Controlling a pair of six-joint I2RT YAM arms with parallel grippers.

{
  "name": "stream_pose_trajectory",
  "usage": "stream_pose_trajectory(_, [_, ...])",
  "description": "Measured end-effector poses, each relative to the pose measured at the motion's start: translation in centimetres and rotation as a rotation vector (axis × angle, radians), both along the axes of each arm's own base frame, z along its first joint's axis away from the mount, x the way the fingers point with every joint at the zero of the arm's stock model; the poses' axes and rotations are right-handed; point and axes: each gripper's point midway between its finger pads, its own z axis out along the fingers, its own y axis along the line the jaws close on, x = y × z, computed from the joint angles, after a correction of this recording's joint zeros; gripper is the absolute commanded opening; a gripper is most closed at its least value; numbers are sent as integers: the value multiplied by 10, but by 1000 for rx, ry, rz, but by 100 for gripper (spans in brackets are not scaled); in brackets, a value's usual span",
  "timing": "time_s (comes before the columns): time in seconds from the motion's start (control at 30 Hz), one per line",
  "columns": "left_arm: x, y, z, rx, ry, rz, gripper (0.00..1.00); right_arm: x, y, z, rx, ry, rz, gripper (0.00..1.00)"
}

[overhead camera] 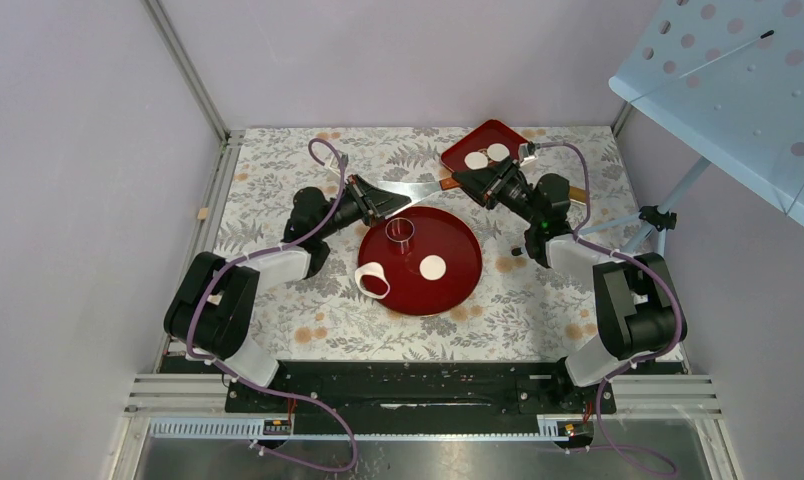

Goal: Roll out the dumpling wrappers from the dough

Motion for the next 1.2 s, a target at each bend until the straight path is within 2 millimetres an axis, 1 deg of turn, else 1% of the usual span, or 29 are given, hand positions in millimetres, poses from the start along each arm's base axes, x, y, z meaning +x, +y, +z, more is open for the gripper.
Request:
stream_pose_trajectory(0.03, [0,0,0,-3,11,-1,0,0,0,1,1,-10,1,9])
stream_pose_trajectory(0.07, [0,0,0,-8,19,-1,0,0,0,3,1,-15,1,1])
stream_pose_trajectory(0.1, [0,0,0,-9,21,-2,0,0,0,3,1,-22,0,0])
stream_pose_trajectory(0.13, [0,0,0,-10,23,-2,2,0,0,4,0,-25,1,0])
stream_pose_trajectory(0.17, [0,0,0,-10,23,-2,12,0,0,4,0,-29,1,0])
stream_pose_trajectory(0.2, [0,0,0,-10,23,-2,25,0,0,4,-1,-34,0,0])
stream_pose_trajectory(0.23, [1,0,0,-7,23,-1,40,-1,0,6,-2,-44,1,0])
stream_pose_trajectory(0.33, [1,0,-10,29,43,0,87,-2,0,7,-26,-83,8,0])
stream_pose_trajectory(0.37, [1,0,-14,39,52,-1,96,-3,1,6,-34,-90,12,0])
stream_pose_trajectory(0.4, [1,0,-16,47,59,-1,98,-3,1,5,-48,-97,21,0])
stream_pose_trajectory(0.5, [6,5,-18,59,73,6,99,-5,2,5,-84,-120,51,0])
stream_pose_trajectory(0.57, [15,16,-15,64,67,29,99,-4,2,6,-112,-134,74,0])
stream_pose_trajectory(0.67, [36,41,-13,106,57,89,99,-1,-2,12,-170,-171,104,0])
stream_pose_trajectory(0.77, [64,68,-6,212,31,152,98,4,-8,18,-263,-219,128,0])
stream_pose_trajectory(0.83, [81,85,3,305,-10,192,94,9,-12,20,-347,-250,136,0])
stream_pose_trajectory(0.9, [93,95,6,395,-47,218,89,12,-16,19,-441,-282,148,0])
stream_pose_trajectory(0.93, [96,98,5,437,-59,224,86,13,-19,17,-492,-298,153,0])
stream_pose_trajectory(1.0, [100,104,-10,530,-51,226,83,13,-25,7,-592,-318,168,0])
stream_pose_trajectory(1.03, [100,107,-22,578,-30,223,80,13,-28,2,-628,-321,175,0])
stream_pose_trajectory(1.1, [99,113,-54,662,30,203,76,10,-35,-12,-707,-317,200,0])
stream_pose_trajectory(1.2, [91,120,-110,780,147,154,72,10,-44,-29,-776,-300,233,0])
